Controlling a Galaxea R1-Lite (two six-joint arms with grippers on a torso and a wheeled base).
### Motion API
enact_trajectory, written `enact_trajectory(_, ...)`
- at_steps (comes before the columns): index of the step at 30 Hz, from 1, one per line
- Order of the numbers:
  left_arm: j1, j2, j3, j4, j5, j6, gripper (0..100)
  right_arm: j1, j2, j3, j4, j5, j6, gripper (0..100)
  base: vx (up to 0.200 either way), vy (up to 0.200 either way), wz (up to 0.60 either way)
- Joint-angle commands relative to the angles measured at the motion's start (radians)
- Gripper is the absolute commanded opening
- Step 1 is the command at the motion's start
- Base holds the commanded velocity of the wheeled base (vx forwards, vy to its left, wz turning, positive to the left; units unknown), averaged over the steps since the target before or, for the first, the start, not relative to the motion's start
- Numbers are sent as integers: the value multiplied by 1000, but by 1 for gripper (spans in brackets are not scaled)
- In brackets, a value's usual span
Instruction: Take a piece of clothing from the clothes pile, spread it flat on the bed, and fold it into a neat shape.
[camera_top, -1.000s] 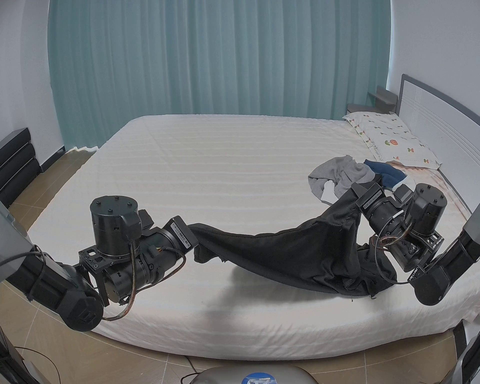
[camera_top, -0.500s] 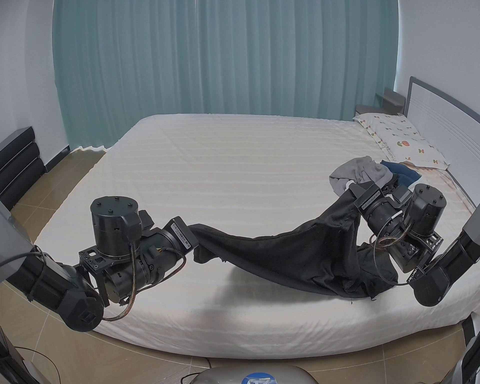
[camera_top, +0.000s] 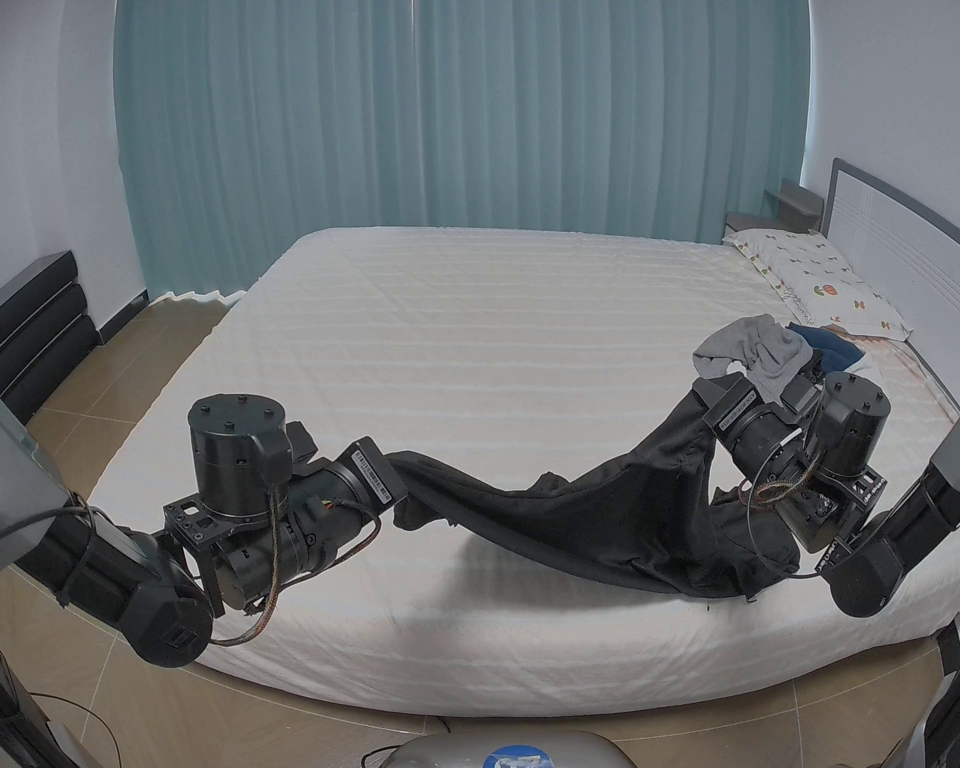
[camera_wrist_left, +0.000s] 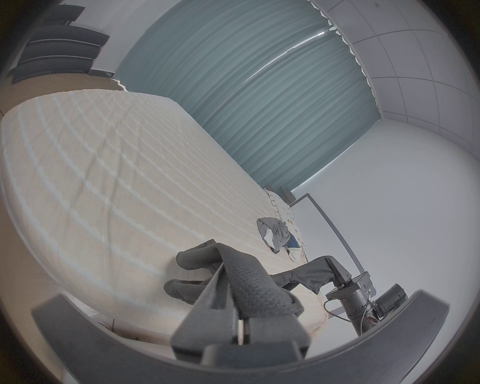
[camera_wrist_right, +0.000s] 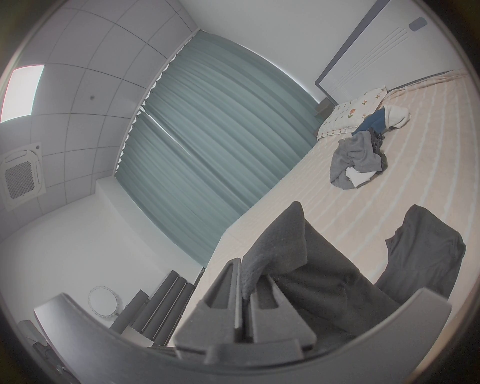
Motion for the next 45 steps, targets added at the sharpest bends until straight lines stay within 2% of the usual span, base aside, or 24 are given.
enact_trajectory(1, -23, 2, 8, 2, 4, 0, 0, 5, -4, 30, 0, -1, 1, 0, -200, 0, 0)
enact_trajectory(10, -55, -63, 59, 2, 5, 12, 0, 30, -156, 149, 3, -4, 1, 0, -200, 0, 0)
enact_trajectory(13, -76, -113, 100, 15, 10, 84, 0, 48, -271, 192, 15, -9, -4, 0, -200, 0, 0)
enact_trajectory(16, -81, -172, 111, 48, 13, 140, 0, 59, -383, 192, 97, -17, -13, 0, -133, 0, 0)
enact_trajectory(20, -92, -305, 70, 168, 13, 150, 0, 94, -590, 142, 279, -18, -21, 0, 0, 0, 0)
enact_trajectory(23, -87, -373, -33, 312, 13, 149, 0, 94, -705, 16, 468, -18, -36, 0, 0, 0, 0)
enact_trajectory(24, -87, -373, -33, 312, 13, 149, 0, 94, -705, 16, 468, -18, -36, 0, 0, 0, 0)
enact_trajectory(25, -72, -387, -128, 409, 11, 143, 0, 80, -737, -107, 575, -6, -33, 0, 0, 0, 0)
enact_trajectory(27, -47, -387, -193, 466, 5, 140, 0, 56, -734, -193, 638, -6, -31, 0, 0, 0, 0)
enact_trajectory(29, 2, -374, -317, 564, -2, 130, 0, -22, -688, -368, 729, 8, -33, 0, 0, 0, 0)
enact_trajectory(30, 5, -368, -340, 581, -2, 126, 0, -33, -676, -397, 739, 13, -33, 0, 0, 0, 0)
enact_trajectory(32, 39, -304, -476, 691, -2, 69, 0, -119, -585, -581, 779, 39, -33, 0, 0, 0, 0)
enact_trajectory(35, 82, -204, -636, 808, -4, -9, 0, -206, -452, -771, 845, 45, -33, 0, 0, 0, 0)
enact_trajectory(39, 146, -48, -832, 915, -25, -124, 0, -248, -282, -947, 956, 20, -28, 0, 0, 0, 0)
enact_trajectory(41, 158, -14, -866, 929, -38, -141, 0, -254, -249, -969, 962, 8, -33, 0, 0, 0, 0)
enact_trajectory(43, 201, 80, -952, 970, -96, -164, 0, -272, -159, -1006, 957, -30, -39, 0, 0, 0, 0)
enact_trajectory(45, 212, 132, -981, 978, -140, -164, 0, -280, -113, -1017, 946, -35, -36, 0, 0, 0, 0)
